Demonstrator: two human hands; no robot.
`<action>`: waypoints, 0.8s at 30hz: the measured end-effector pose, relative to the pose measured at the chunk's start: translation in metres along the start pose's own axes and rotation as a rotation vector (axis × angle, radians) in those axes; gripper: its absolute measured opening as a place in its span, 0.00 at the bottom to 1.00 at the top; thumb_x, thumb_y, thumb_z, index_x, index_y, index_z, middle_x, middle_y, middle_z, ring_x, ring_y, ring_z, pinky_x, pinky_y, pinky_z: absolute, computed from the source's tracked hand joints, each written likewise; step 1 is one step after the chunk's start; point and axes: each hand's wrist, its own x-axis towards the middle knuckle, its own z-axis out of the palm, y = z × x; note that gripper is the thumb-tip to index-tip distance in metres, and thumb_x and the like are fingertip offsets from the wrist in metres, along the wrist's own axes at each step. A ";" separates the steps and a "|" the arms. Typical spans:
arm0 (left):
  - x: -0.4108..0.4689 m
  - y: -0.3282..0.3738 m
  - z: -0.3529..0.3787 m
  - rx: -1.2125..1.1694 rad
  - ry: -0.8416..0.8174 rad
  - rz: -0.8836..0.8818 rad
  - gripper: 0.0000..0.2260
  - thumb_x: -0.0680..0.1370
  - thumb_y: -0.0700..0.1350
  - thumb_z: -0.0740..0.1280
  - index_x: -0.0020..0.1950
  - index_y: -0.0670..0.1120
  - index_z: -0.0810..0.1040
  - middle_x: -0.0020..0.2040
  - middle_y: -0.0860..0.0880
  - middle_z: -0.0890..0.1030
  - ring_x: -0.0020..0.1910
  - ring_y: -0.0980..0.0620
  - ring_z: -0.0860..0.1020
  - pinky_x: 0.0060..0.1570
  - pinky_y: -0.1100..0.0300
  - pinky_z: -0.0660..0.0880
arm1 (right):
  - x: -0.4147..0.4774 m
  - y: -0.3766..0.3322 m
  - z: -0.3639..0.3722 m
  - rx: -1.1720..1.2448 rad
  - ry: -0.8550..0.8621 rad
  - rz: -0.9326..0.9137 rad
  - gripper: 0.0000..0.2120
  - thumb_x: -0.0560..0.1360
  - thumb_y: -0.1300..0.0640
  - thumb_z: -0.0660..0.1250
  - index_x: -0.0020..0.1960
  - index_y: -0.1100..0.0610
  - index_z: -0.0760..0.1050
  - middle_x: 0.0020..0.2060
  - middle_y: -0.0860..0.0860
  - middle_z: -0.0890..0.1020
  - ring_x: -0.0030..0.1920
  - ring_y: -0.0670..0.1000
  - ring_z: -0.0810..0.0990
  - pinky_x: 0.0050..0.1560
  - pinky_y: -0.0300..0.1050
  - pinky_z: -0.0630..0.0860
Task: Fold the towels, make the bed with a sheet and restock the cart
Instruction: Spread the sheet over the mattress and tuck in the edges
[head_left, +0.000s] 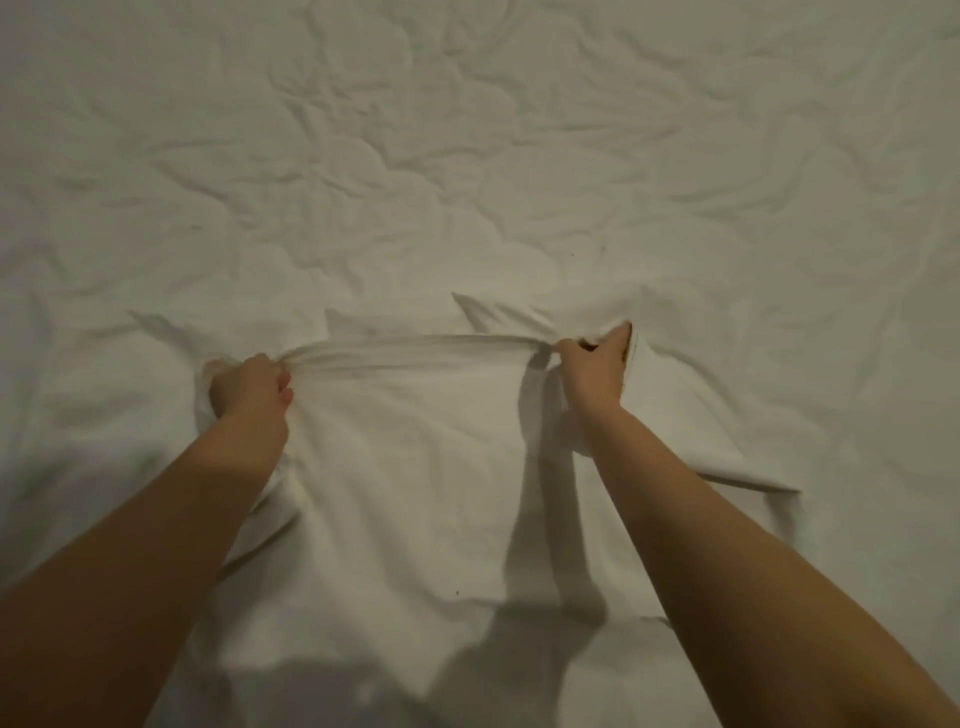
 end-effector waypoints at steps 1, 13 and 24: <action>-0.007 -0.006 0.000 0.141 0.019 0.104 0.03 0.77 0.39 0.59 0.50 0.46 0.69 0.50 0.41 0.76 0.40 0.52 0.75 0.42 0.61 0.73 | -0.005 0.003 0.000 -0.057 -0.041 -0.069 0.32 0.75 0.62 0.63 0.75 0.57 0.53 0.51 0.53 0.74 0.52 0.53 0.74 0.49 0.38 0.68; -0.069 -0.048 0.053 1.287 -0.359 1.096 0.28 0.78 0.48 0.64 0.76 0.47 0.58 0.75 0.41 0.59 0.73 0.42 0.59 0.70 0.48 0.58 | -0.061 0.092 -0.076 -0.818 0.020 -0.762 0.25 0.69 0.58 0.70 0.66 0.55 0.71 0.57 0.55 0.77 0.59 0.57 0.73 0.63 0.58 0.67; -0.069 -0.030 0.104 1.550 -0.581 1.112 0.22 0.74 0.55 0.68 0.66 0.50 0.71 0.58 0.43 0.73 0.60 0.42 0.71 0.58 0.49 0.66 | -0.012 0.088 -0.120 -0.617 0.133 -0.812 0.19 0.71 0.59 0.58 0.58 0.60 0.79 0.52 0.56 0.82 0.52 0.53 0.77 0.58 0.45 0.67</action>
